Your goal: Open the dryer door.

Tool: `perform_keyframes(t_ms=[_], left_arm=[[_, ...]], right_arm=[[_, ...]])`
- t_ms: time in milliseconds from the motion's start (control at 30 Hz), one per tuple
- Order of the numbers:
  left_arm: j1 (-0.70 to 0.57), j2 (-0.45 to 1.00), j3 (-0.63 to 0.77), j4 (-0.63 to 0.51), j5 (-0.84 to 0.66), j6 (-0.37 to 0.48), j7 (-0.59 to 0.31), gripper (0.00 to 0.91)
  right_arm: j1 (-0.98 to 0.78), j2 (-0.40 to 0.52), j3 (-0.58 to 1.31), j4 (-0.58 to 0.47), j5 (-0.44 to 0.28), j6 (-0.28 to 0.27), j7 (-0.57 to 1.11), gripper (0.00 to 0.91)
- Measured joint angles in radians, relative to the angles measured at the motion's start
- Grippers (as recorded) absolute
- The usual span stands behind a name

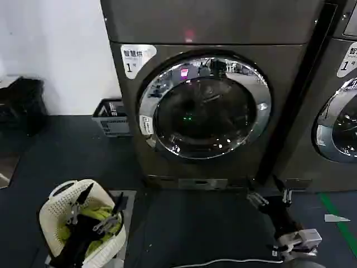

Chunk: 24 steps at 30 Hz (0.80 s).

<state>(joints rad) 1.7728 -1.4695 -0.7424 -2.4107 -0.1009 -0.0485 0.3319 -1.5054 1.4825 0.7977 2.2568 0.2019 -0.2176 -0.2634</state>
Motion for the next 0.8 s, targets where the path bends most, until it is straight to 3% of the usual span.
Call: perform_keyframes(t_ms=[167,367,600,800], left_arm=[[-0.001,0.004,-0.005,0.008,-0.004,-0.006,0.008,0.907],[0.007,0.006,0.003,0.007,-0.01,-0.012,0.007,0.907],[0.0,0.016,-0.007,-0.014,-0.032,-0.015,-0.002,0.907],[0.005,0.009,-0.003,-0.032,-0.036,-0.007,0.002,0.907]], right_arm=[[0.069,-0.084,0.012,-0.041,0.095,-0.046,-0.028,0.907],[0.176,-0.239,-0.032,-0.125,0.197,-0.049,-0.064,0.907],[0.335,-0.408,-0.15,-0.239,0.274,-0.047,-0.099,0.907],[0.499,-0.482,-0.295,-0.33,0.307,-0.039,-0.113,0.907]])
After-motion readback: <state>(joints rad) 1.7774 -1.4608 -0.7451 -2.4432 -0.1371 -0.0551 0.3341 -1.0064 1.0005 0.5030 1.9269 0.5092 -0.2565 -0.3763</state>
